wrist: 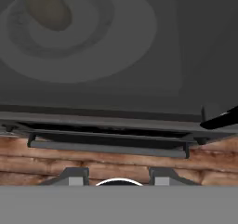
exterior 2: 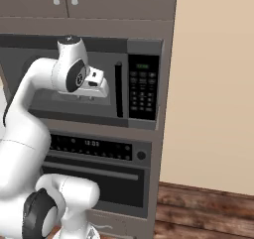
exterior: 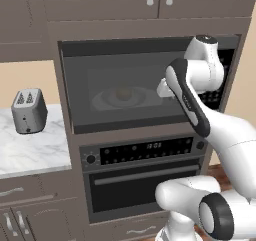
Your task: Retrieve the reheated potato from the microwave, then place the potato, cheese, and condiment on the cutting board.
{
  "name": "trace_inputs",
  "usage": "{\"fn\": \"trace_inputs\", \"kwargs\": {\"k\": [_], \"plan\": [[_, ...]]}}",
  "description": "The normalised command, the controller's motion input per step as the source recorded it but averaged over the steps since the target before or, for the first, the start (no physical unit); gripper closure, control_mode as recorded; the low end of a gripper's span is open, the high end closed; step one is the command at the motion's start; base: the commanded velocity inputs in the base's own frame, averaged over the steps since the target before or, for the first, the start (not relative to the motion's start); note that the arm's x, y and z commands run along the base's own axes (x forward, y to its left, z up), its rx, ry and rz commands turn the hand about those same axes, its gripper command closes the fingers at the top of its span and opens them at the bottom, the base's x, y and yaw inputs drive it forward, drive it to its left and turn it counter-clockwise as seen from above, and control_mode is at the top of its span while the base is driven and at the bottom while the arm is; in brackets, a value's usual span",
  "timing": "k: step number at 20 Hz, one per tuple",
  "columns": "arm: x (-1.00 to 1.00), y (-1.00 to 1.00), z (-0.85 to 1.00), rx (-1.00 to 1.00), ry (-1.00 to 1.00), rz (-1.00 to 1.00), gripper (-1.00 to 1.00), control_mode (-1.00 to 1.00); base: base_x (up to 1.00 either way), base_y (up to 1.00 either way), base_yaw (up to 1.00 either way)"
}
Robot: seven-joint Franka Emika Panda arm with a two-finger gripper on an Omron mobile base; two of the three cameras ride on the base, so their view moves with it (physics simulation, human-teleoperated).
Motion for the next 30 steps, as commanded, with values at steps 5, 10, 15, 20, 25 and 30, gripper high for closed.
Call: {"fn": "trace_inputs", "kwargs": {"k": [5, 10, 15, 20, 25, 30], "plan": [[-0.44, 0.00, 0.00, -0.01, -0.10, -0.05, -1.00, -1.00, 0.00, 0.00, 0.00], [-0.53, -0.45, 0.18, 0.00, -0.17, -0.18, -1.00, -1.00, 0.00, 0.00, 0.00], [-0.07, -0.70, 0.15, 0.00, -0.06, -0.16, -1.00, -1.00, 0.00, 0.00, 0.00], [0.03, -0.34, 0.05, 0.00, -0.09, -0.06, -1.00, -1.00, 0.00, 0.00, 0.00], [0.15, -0.14, 0.00, 0.00, -0.13, 0.00, -1.00, -1.00, 0.00, 0.00, 0.00], [0.26, -0.08, 0.00, 0.00, -0.13, 0.00, -1.00, -1.00, 0.00, 0.00, 0.00]]}}
